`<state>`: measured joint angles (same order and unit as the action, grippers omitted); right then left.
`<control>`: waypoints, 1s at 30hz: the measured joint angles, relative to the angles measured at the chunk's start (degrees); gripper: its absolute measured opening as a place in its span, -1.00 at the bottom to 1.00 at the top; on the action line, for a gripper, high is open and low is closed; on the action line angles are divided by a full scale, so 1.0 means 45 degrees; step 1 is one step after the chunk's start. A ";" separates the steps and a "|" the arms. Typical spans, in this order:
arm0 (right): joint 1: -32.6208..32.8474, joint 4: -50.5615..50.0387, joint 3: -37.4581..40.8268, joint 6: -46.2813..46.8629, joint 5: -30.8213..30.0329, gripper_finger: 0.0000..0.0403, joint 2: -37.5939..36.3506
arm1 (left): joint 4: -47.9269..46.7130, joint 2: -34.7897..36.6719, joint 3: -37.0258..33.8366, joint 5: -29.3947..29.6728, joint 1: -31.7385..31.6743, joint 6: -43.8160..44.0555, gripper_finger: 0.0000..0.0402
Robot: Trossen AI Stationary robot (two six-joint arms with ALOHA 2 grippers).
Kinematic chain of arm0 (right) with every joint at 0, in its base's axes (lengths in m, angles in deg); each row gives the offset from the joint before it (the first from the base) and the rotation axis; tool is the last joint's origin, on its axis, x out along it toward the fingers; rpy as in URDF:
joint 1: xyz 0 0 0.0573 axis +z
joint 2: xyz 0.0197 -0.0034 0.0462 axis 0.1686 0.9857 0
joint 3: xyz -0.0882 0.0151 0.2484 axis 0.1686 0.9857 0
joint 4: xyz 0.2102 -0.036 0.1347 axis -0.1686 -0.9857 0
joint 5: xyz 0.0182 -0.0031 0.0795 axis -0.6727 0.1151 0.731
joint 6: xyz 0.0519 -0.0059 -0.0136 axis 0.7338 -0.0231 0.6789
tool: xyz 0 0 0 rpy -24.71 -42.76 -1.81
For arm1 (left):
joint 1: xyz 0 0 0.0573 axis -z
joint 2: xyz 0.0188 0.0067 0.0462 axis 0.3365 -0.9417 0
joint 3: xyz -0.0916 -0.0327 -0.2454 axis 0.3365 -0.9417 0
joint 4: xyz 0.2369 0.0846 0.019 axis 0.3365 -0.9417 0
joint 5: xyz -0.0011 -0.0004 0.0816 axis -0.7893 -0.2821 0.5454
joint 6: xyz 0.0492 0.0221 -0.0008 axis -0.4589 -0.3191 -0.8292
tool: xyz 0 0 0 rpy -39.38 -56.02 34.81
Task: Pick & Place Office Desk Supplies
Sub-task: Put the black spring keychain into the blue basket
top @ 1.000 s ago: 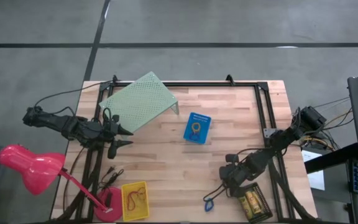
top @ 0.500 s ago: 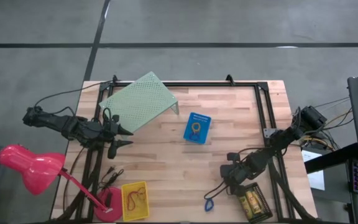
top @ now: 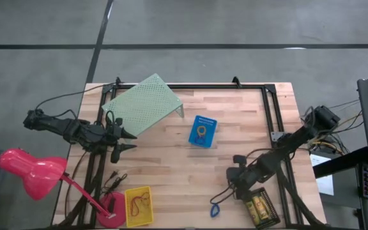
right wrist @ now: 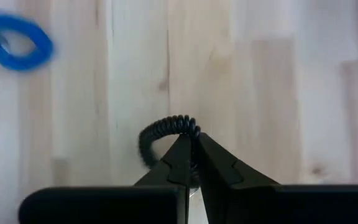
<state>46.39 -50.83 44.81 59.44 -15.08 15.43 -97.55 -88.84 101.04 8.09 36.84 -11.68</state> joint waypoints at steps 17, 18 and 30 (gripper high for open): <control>-0.2577 0.0347 -0.0081 0.2979 -0.6323 -0.94 -0.4687 | -0.0005 -0.0005 -0.0002 0.0000 0.0000 0.0000 -0.09; -0.2812 0.0529 -0.0081 0.2939 -0.6676 -0.94 -0.4694 | 0.0000 -0.0005 0.0000 0.0000 0.0000 -0.0002 -0.09; -0.5861 0.3015 -0.0081 0.2318 -0.6659 -0.94 -0.3601 | 0.0000 0.0000 0.0000 0.0000 0.0000 -0.0002 -0.09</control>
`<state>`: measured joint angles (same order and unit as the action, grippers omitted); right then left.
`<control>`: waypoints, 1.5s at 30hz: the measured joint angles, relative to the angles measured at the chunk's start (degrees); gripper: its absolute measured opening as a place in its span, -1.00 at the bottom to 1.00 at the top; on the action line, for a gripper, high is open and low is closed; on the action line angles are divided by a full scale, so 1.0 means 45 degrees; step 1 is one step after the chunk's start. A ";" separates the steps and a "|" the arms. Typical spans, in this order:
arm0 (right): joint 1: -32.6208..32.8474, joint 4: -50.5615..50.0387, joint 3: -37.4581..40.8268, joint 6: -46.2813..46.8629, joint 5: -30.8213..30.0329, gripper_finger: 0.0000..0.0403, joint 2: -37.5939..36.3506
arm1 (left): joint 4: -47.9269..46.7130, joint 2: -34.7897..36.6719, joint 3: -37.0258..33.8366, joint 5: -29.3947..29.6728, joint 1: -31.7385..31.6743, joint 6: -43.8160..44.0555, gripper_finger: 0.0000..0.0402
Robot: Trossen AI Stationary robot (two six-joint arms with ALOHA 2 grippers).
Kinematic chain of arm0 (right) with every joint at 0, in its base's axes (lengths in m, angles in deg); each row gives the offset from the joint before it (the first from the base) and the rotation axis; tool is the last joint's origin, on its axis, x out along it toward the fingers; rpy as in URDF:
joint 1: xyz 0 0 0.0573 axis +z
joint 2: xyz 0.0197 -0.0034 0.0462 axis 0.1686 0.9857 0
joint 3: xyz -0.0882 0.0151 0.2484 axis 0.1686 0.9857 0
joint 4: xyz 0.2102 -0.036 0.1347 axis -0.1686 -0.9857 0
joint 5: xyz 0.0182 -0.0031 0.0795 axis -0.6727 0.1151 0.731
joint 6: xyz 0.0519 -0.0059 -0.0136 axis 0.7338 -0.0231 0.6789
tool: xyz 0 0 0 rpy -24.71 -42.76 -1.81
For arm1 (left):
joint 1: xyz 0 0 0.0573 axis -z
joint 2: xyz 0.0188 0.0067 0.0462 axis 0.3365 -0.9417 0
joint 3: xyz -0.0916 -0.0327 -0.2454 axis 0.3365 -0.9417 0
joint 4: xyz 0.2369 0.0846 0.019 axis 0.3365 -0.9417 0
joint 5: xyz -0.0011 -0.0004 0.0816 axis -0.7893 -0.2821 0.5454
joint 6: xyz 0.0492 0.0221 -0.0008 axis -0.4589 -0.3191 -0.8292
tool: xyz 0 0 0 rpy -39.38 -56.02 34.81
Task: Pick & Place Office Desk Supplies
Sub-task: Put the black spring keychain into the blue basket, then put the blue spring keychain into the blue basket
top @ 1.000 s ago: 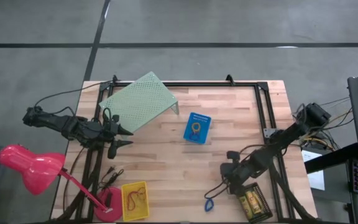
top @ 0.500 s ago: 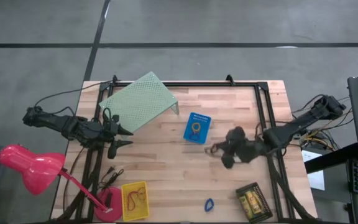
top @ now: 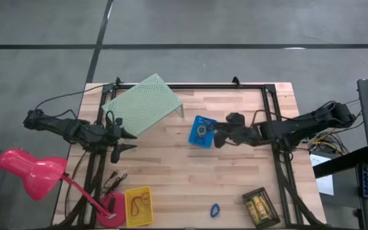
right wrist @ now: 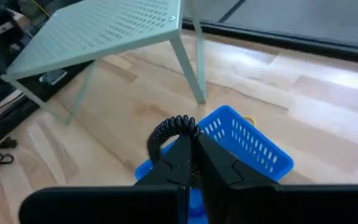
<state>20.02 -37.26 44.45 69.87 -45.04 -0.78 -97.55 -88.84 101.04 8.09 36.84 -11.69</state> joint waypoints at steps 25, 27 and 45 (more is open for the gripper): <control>-0.3649 0.1627 -0.0080 0.0487 0.7383 -0.94 0.4284 | 0.0000 -0.0005 0.0000 0.0000 0.0000 0.0000 -0.09; -0.3649 0.1648 -0.0151 0.0806 0.7403 -0.94 0.4412 | -0.0005 -0.0005 0.0000 0.0000 0.0000 0.0000 -0.09; -0.3804 0.1686 -0.0316 0.1782 0.7641 -0.40 0.4493 | 0.0000 -0.0005 -0.0001 0.0000 0.0000 0.0000 -0.09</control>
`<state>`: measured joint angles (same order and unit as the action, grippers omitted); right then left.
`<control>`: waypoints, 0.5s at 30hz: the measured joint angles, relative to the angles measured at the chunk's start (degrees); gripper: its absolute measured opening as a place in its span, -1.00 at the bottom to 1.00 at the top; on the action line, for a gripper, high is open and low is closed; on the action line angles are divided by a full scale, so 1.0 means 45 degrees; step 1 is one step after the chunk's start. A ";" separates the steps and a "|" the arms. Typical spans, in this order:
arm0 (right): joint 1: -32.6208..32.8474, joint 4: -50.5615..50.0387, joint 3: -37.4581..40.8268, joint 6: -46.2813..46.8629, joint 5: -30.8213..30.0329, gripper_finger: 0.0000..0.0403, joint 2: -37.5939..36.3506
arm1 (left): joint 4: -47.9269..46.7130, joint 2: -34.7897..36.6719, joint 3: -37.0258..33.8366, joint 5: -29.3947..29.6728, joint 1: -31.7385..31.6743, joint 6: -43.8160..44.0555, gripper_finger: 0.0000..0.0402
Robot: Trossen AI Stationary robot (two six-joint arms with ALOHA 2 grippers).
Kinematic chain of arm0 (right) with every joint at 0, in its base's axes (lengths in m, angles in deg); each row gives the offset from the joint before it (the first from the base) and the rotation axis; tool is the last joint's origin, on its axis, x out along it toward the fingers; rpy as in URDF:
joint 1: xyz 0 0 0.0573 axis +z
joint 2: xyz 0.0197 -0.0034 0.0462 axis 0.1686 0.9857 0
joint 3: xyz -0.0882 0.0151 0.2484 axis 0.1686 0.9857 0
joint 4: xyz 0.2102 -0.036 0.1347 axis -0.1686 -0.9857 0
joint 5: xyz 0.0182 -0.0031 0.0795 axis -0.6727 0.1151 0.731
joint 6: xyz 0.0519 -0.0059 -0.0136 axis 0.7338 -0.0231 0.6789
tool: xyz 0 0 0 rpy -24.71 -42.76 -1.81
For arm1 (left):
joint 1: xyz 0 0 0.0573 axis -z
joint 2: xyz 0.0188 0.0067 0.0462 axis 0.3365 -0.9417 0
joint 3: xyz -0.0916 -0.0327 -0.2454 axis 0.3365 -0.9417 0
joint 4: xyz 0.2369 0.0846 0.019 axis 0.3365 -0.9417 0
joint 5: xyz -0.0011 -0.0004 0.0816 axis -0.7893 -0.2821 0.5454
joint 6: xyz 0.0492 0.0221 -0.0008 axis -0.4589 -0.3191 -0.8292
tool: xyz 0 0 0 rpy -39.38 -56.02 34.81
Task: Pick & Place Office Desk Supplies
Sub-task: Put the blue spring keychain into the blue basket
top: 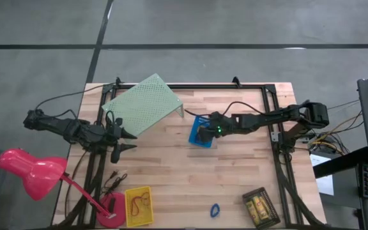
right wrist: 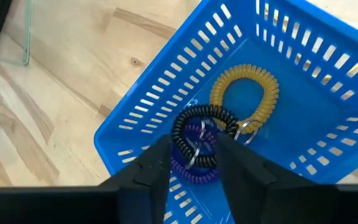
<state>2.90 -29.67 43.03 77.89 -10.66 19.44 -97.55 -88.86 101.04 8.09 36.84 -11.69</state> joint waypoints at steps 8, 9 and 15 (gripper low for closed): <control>0.0000 -0.0063 0.0005 -0.0129 0.0164 -0.27 -0.0128 | 0.0000 0.0000 0.0001 0.0000 0.0000 0.0000 -0.09; 0.0000 -0.0110 0.0005 -0.0179 0.0191 -0.28 -0.0260 | 0.0000 0.0000 0.0001 0.0000 0.0000 0.0000 -0.09; 0.0088 -0.0042 0.0005 -0.1473 0.0186 -0.37 -0.1569 | 0.0000 0.0000 0.0001 0.0000 0.0000 0.0002 -0.09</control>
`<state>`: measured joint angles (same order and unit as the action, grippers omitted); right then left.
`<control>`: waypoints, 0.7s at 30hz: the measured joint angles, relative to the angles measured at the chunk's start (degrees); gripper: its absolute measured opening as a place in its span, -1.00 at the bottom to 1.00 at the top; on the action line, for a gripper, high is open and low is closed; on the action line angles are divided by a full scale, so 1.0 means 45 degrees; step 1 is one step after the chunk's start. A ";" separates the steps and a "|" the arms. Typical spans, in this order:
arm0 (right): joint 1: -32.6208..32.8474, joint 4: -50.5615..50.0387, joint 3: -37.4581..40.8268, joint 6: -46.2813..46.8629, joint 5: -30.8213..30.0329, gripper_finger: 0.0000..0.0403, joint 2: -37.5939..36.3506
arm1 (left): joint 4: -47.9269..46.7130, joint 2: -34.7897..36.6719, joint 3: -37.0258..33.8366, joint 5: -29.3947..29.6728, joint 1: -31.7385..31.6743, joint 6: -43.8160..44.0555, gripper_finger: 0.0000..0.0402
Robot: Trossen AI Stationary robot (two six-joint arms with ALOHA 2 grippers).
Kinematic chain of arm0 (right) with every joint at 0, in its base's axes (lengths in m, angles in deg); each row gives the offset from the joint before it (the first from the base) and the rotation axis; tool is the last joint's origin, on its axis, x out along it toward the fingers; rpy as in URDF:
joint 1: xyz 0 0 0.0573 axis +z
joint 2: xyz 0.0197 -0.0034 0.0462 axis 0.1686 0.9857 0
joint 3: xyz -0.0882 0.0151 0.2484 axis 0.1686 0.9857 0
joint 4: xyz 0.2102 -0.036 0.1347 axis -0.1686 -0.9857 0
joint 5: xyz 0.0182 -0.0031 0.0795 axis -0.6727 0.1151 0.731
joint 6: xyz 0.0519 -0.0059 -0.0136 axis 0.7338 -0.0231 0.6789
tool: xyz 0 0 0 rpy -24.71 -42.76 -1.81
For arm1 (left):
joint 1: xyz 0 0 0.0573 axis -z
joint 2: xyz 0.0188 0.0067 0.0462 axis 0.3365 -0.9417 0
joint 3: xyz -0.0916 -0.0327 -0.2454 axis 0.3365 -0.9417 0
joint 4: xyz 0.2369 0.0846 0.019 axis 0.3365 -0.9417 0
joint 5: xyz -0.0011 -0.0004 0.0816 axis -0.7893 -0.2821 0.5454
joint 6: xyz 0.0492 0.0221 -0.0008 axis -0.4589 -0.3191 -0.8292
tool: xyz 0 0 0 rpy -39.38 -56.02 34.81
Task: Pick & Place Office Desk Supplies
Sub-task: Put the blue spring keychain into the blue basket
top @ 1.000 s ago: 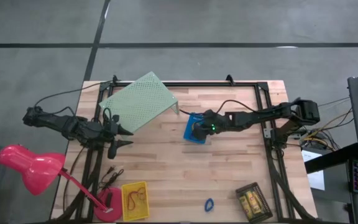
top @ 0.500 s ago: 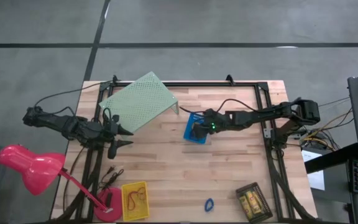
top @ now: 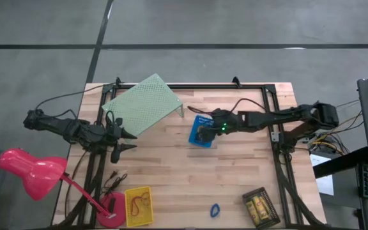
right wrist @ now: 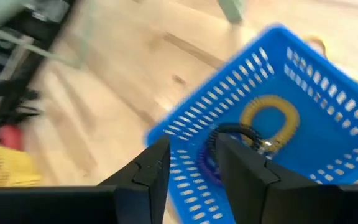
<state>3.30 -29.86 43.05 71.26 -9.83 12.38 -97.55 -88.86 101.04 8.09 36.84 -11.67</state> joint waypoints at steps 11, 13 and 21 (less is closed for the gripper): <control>0.2551 -0.0383 0.0083 -0.0975 -0.1366 -0.41 -0.2433 | 0.0000 0.0005 0.0000 0.0000 0.0000 -0.0002 -0.09; 0.3330 -0.0456 0.0083 -0.1395 -0.2099 -0.41 -0.2457 | -0.0005 0.0000 0.0000 0.0000 0.0000 -0.0002 -0.09; 0.6382 -0.0660 0.0112 -0.2037 -0.4149 -0.45 -0.2261 | -0.0001 0.0005 0.0000 0.0000 0.0000 -0.0002 -0.09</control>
<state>32.01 -32.83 43.55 62.09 -28.50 2.20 -97.56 -88.84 101.04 8.09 36.84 -11.69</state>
